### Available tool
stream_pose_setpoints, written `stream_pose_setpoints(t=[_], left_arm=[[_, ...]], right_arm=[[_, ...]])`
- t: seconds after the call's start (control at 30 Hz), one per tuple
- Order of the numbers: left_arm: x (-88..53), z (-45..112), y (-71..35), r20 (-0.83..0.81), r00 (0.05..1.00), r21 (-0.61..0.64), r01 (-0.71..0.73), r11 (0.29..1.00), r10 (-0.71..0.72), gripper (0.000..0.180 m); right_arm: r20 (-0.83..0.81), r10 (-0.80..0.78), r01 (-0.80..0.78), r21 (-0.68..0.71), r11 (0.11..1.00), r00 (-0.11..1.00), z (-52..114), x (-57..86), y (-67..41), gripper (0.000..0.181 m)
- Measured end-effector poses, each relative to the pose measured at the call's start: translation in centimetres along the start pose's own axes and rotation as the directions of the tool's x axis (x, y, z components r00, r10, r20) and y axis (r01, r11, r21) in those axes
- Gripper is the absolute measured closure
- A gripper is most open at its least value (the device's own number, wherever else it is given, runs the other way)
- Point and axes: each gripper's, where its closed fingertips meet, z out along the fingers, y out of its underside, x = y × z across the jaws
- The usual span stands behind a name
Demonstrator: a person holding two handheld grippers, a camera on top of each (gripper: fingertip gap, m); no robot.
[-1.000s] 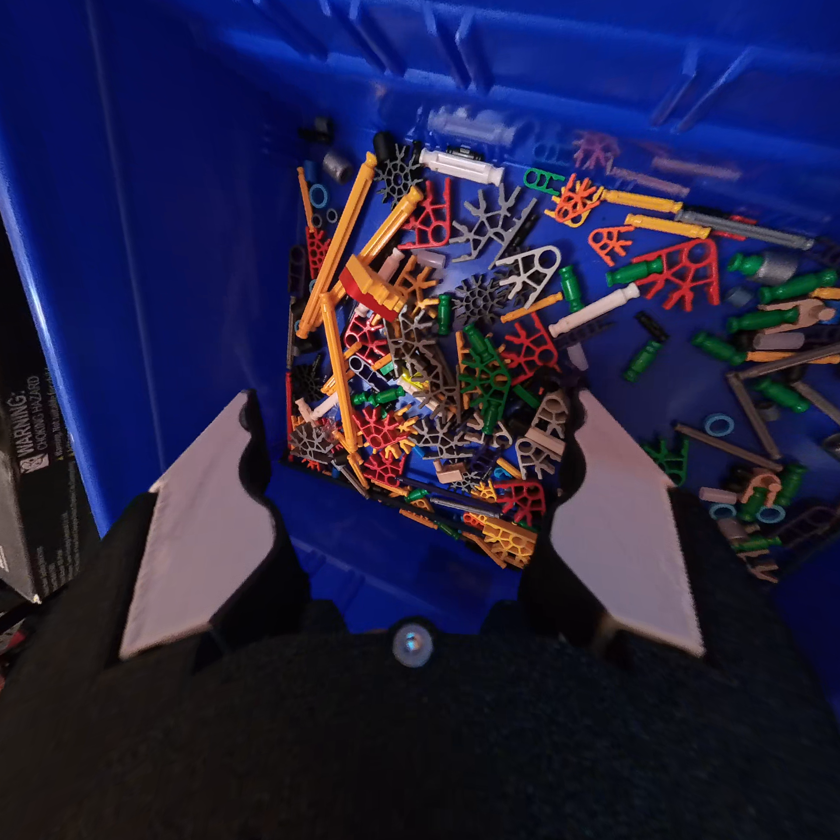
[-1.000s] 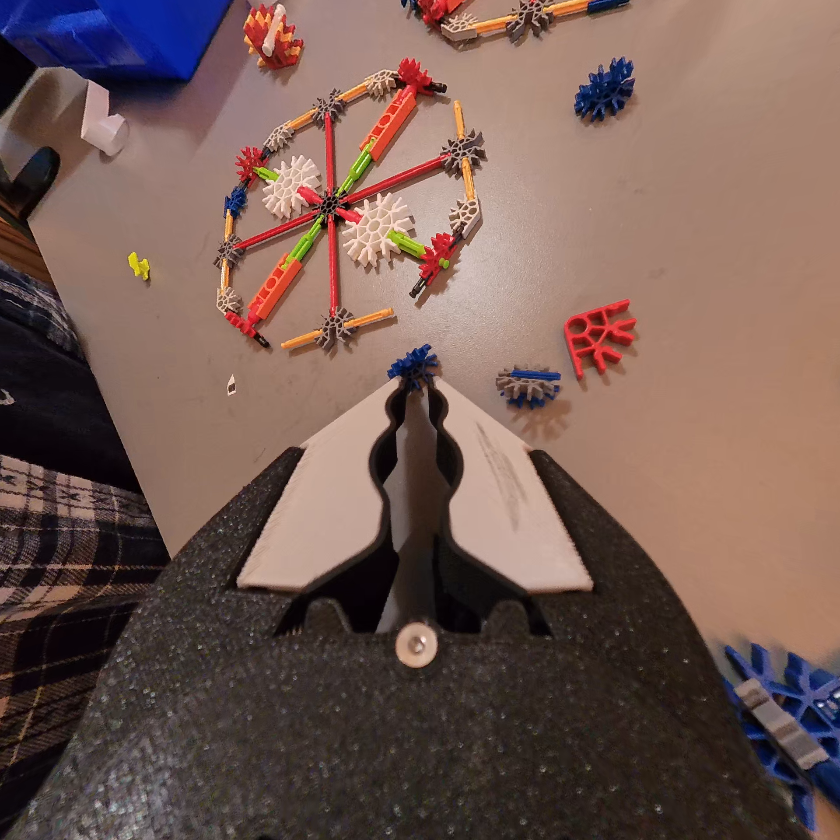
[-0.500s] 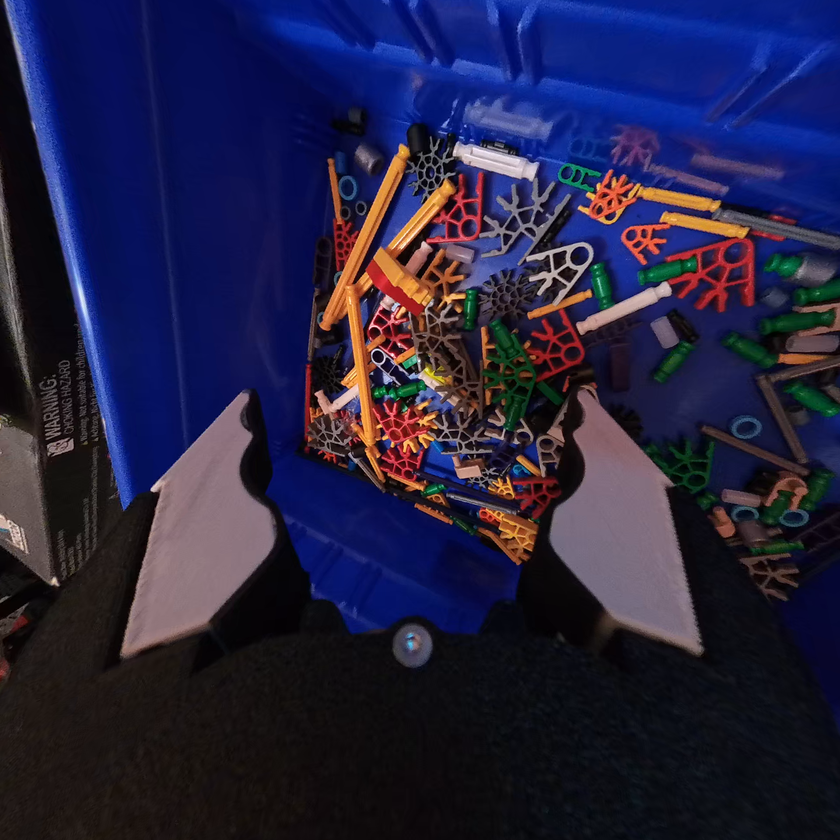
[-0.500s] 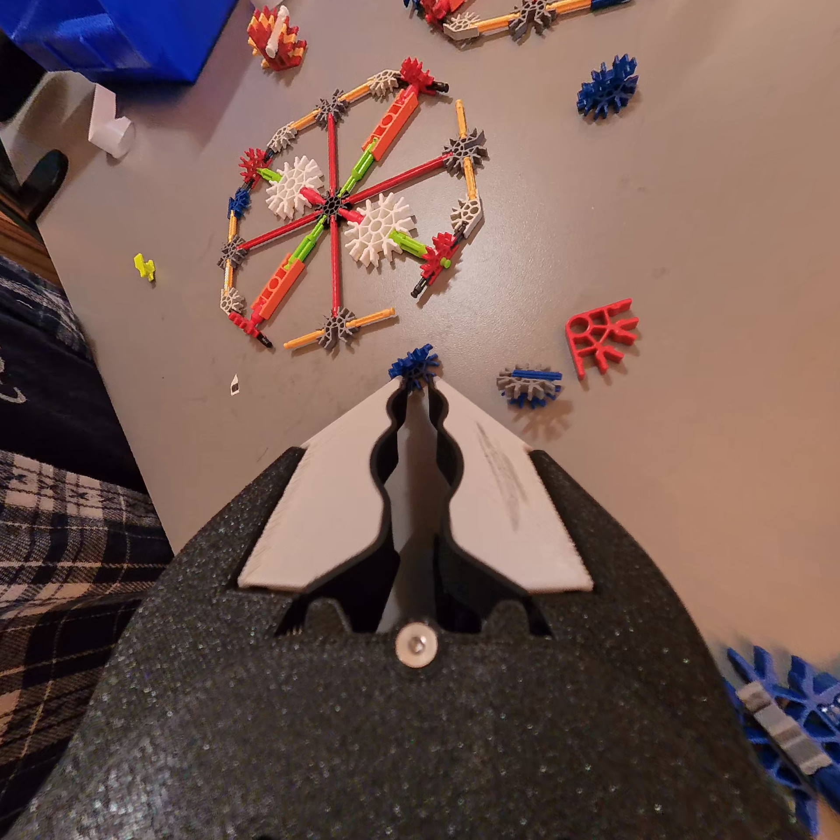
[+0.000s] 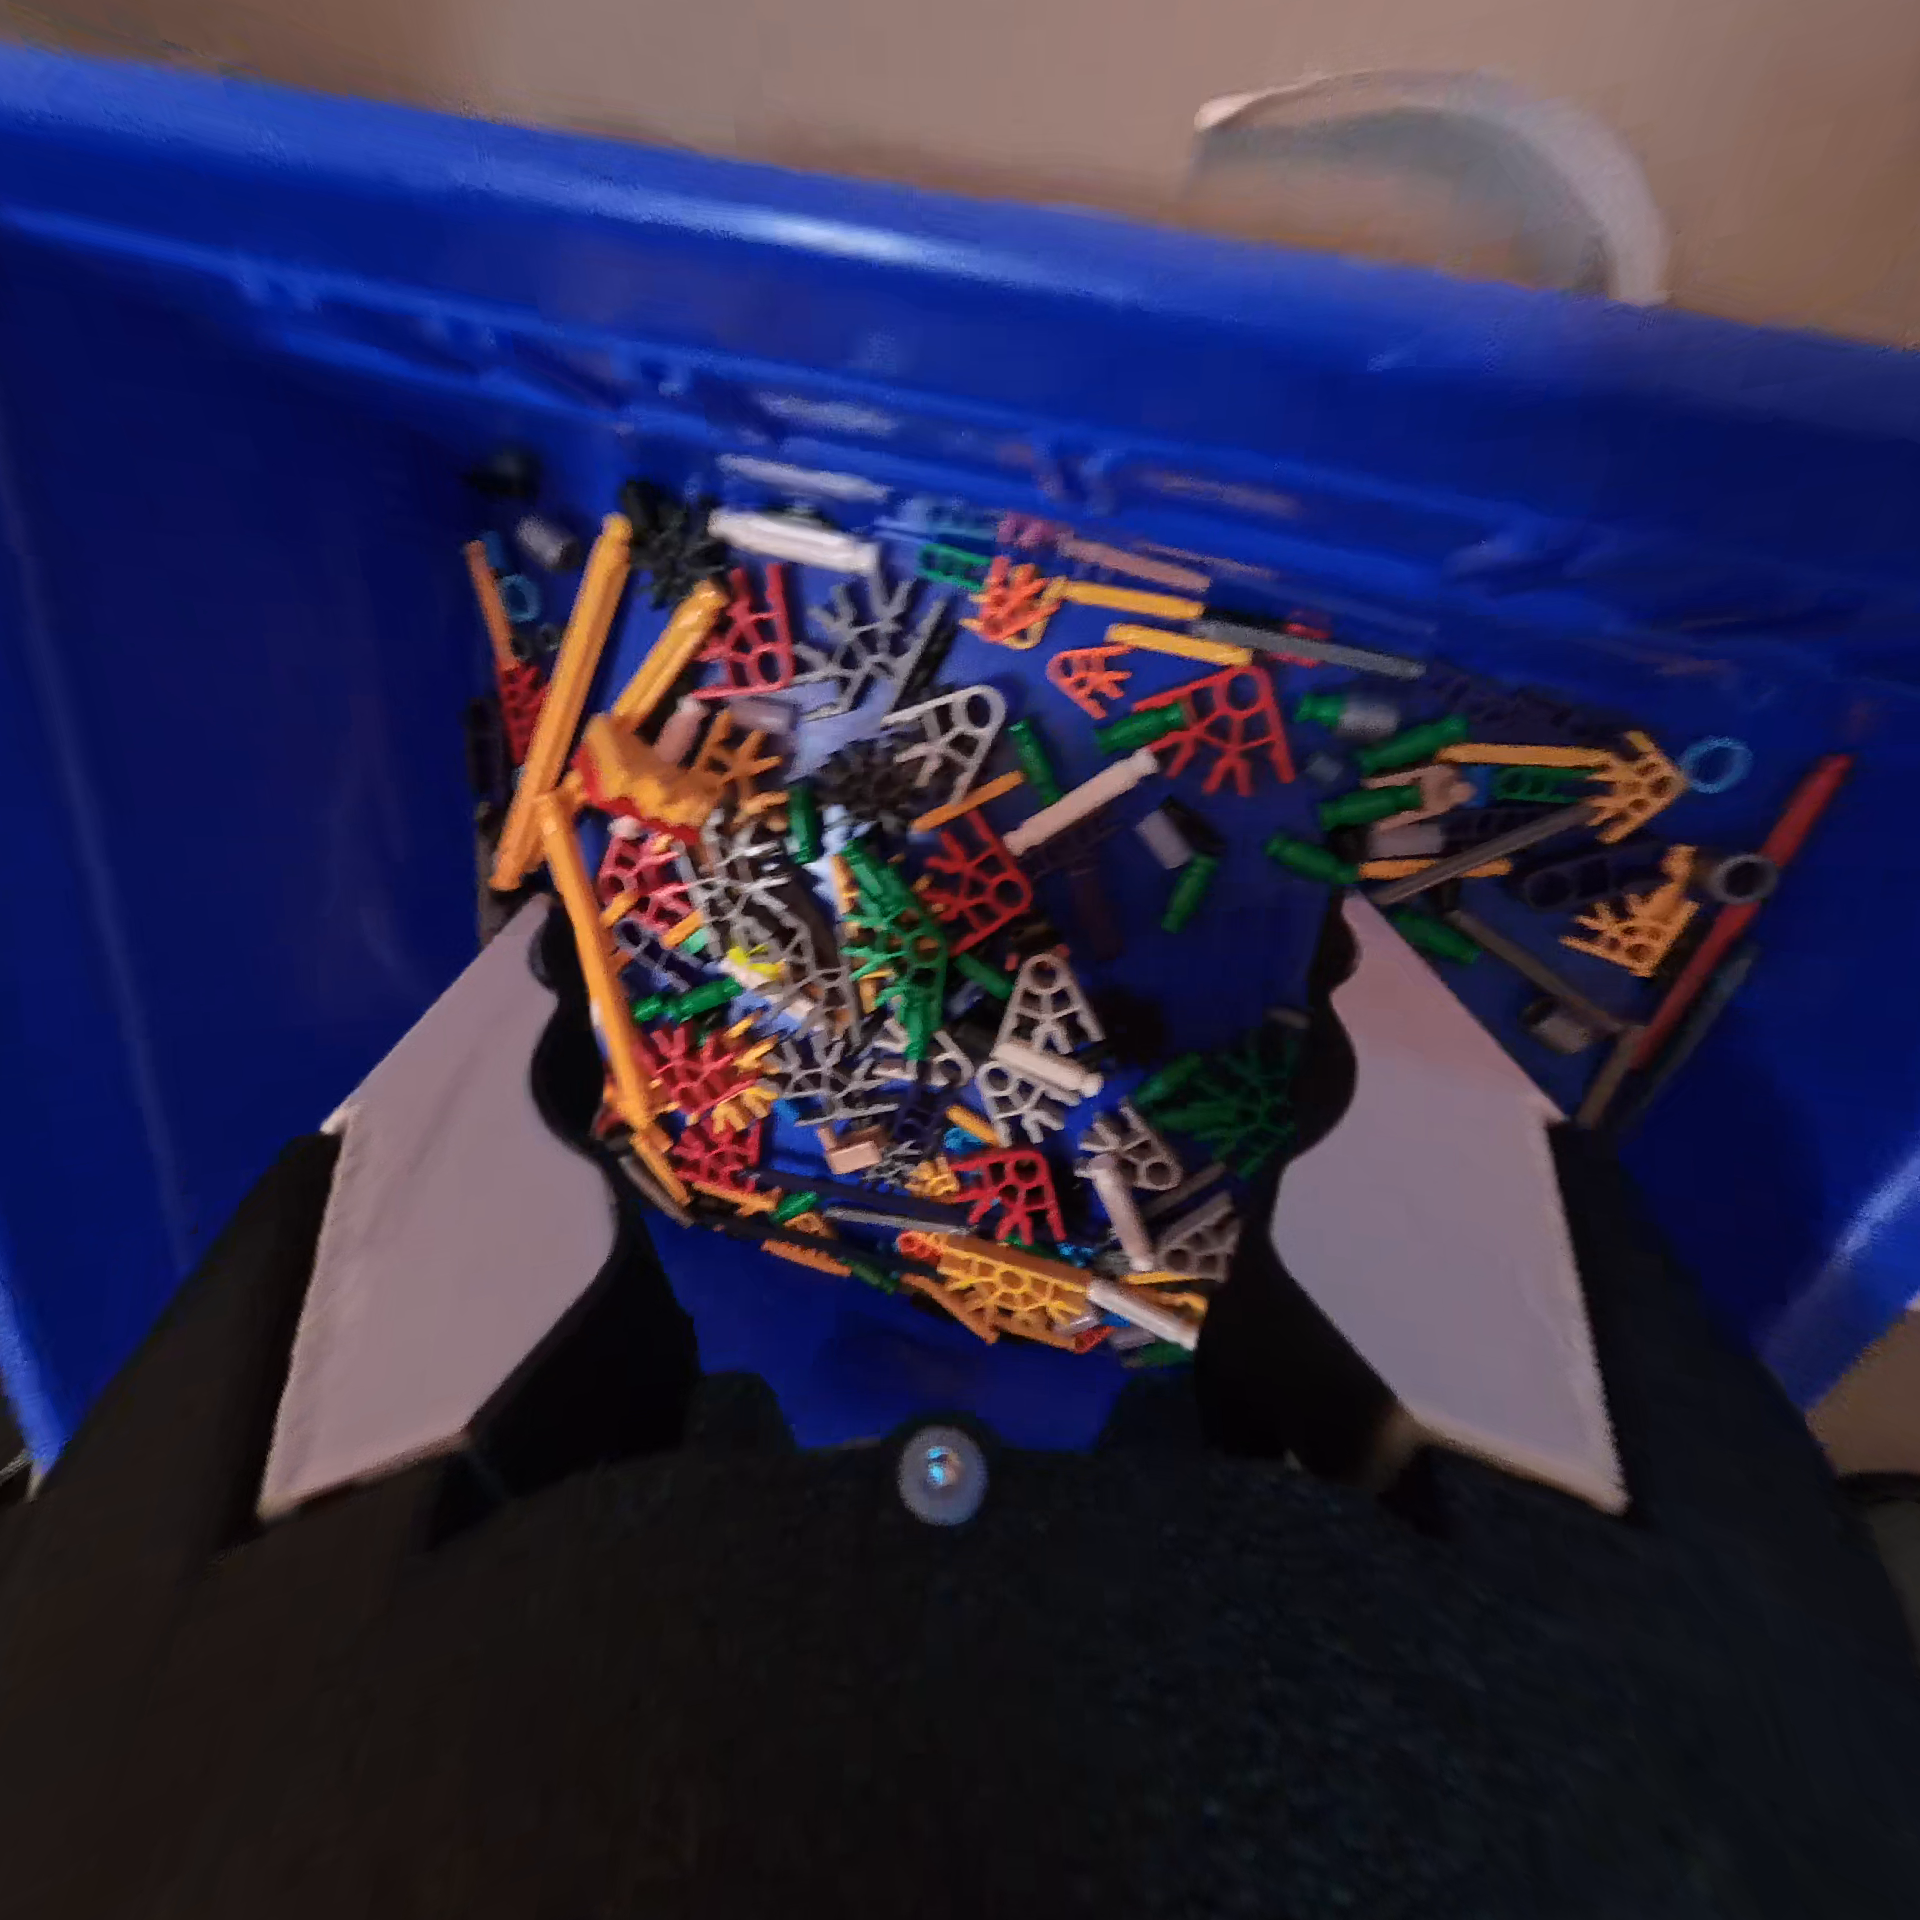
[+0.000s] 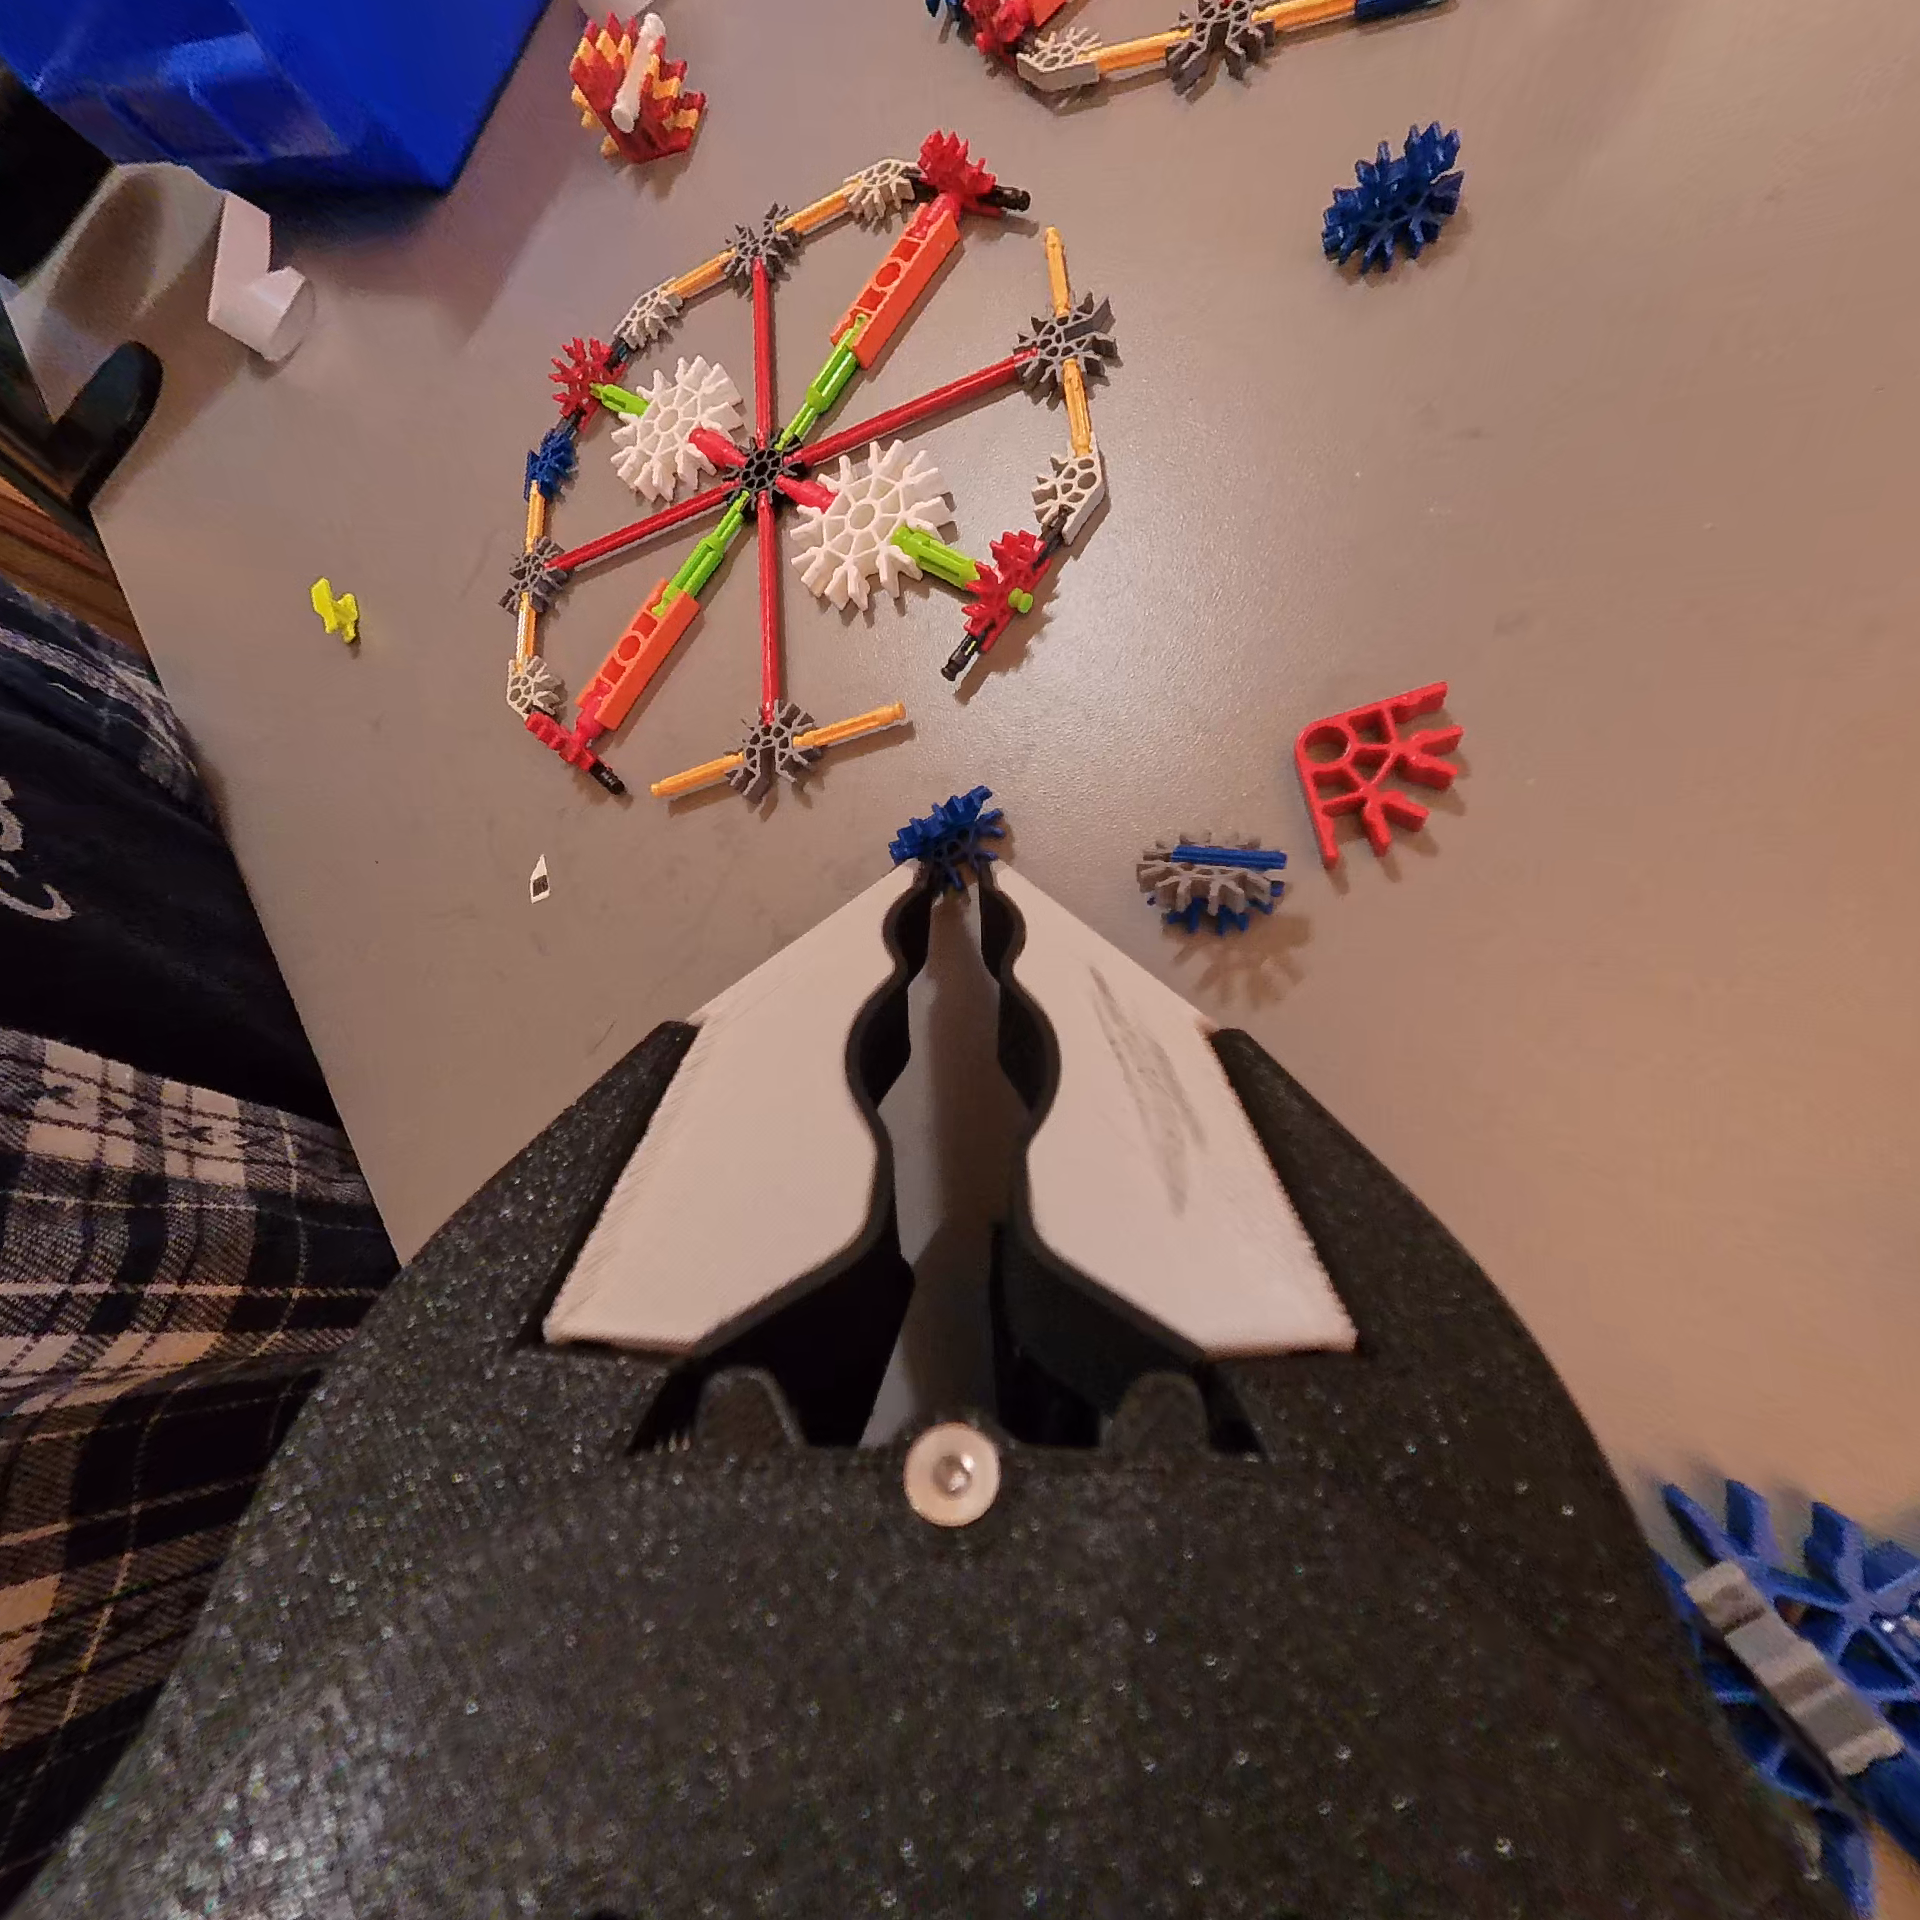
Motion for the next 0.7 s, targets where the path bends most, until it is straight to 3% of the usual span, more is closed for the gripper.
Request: stream_pose_setpoints(t=[0.3,0.7], left_arm=[[3.3,1.5,-1.1,-0.079,0.997,0.009,-0.024,1.0,0.024,0.035],[-0.6,1.4,1.1,0.007,1.0,-0.051,0.031,0.998,-0.03,0.035]], right_arm=[[-0.002,-0.003,0.003,-0.001,1.0,1.0,0.0,0.0,0.0,0.173],[-0.002,-0.003,0.003,0.0,1.0,1.0,0.0,0.0,0.0,0.173]])
